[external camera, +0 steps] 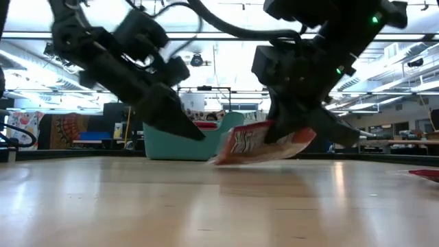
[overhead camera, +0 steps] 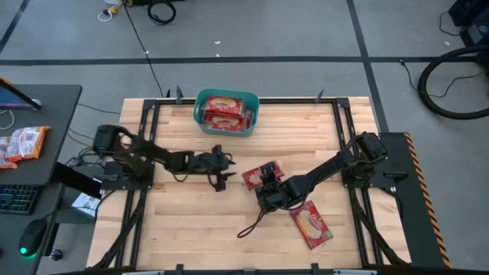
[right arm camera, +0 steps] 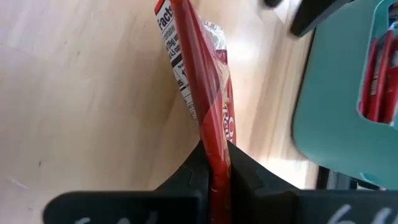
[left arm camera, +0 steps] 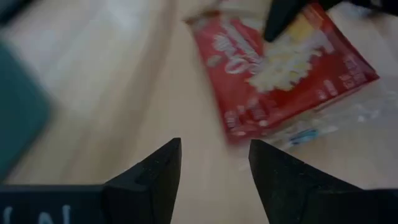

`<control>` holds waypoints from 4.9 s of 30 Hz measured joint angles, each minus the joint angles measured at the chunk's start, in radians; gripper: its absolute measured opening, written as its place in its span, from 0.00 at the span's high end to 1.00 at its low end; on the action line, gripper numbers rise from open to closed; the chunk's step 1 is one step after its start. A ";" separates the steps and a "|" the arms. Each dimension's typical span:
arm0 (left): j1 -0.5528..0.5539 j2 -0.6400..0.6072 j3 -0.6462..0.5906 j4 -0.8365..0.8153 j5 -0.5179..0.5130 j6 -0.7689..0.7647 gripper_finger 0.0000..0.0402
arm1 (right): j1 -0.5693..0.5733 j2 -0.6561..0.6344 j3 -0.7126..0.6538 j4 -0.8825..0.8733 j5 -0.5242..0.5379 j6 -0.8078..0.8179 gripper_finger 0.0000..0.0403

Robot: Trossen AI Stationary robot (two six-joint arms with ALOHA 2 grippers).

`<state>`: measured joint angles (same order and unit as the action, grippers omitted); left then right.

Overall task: Sort popcorn bags into baskets
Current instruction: Put the red popcorn bag into the green bin

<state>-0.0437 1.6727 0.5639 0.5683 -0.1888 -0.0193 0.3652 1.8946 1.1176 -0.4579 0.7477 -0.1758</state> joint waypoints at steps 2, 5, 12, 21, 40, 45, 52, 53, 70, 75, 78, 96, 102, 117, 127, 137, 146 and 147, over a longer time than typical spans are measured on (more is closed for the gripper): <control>0.000 -0.056 -0.038 0.008 -0.029 -0.001 0.52 | -0.005 0.000 0.029 -0.046 0.000 0.001 0.94; 0.000 -0.139 -0.096 0.005 -0.061 -0.006 0.52 | -0.016 0.000 0.078 -0.106 0.026 0.000 0.94; 0.000 -0.300 -0.184 0.008 -0.081 -0.023 0.52 | -0.068 0.000 0.202 -0.201 0.117 -0.012 0.92; 0.001 -0.459 -0.259 -0.031 -0.126 -0.050 0.52 | -0.175 0.000 0.411 -0.334 0.173 -0.070 0.92; 0.000 -0.749 -0.277 -0.351 -0.216 -0.094 0.52 | -0.501 0.000 0.479 0.076 -0.152 -0.307 0.92; 0.001 -0.790 -0.276 -0.363 -0.219 -0.047 0.52 | -0.534 0.044 0.485 0.179 -0.171 -0.375 0.92; 0.002 -0.825 -0.275 -0.394 -0.263 0.008 0.52 | -0.592 0.146 0.581 0.177 -0.190 -0.376 0.92; 0.002 -0.834 -0.276 -0.405 -0.266 0.017 0.52 | -0.598 0.166 0.603 0.181 -0.199 -0.375 0.92; 0.001 -0.841 -0.277 -0.414 -0.279 0.031 0.52 | -0.687 0.391 0.833 0.131 -0.217 -0.362 0.76; 0.001 -0.841 -0.277 -0.421 -0.278 0.026 0.52 | -0.684 0.365 0.855 0.069 -0.222 -0.338 0.63; 0.000 -0.841 -0.277 -0.425 -0.278 0.025 0.52 | -0.668 0.314 0.866 0.030 -0.227 -0.304 0.58; 0.001 -0.841 -0.277 -0.434 -0.278 0.004 0.52 | -0.445 0.139 0.863 -0.672 -0.619 0.088 0.56; 0.001 -0.841 -0.277 -0.433 -0.278 0.002 0.52 | -0.336 0.143 0.809 -0.816 -0.623 0.206 0.56; 0.001 -0.840 -0.277 -0.440 -0.278 -0.002 0.52 | -0.051 0.141 0.544 -0.967 -0.988 0.624 0.56; 0.000 -0.840 -0.277 -0.440 -0.278 -0.004 0.52 | 0.060 0.139 0.304 -0.812 -1.234 0.795 0.56; 0.001 -0.840 -0.277 -0.440 -0.278 -0.004 0.52 | 0.035 0.139 0.248 -0.602 -1.103 0.744 0.56; 0.001 -0.840 -0.276 -0.408 -0.242 -0.024 0.52 | -0.050 0.139 0.386 -0.407 -0.635 0.413 0.56; 0.001 -0.839 -0.276 -0.405 -0.217 -0.025 0.52 | -0.056 0.139 0.405 -0.390 -0.593 0.372 0.56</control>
<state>-0.0429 0.8338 0.2878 0.1635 -0.4054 -0.0441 0.3089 2.0338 1.5226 -0.8476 0.1545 0.1957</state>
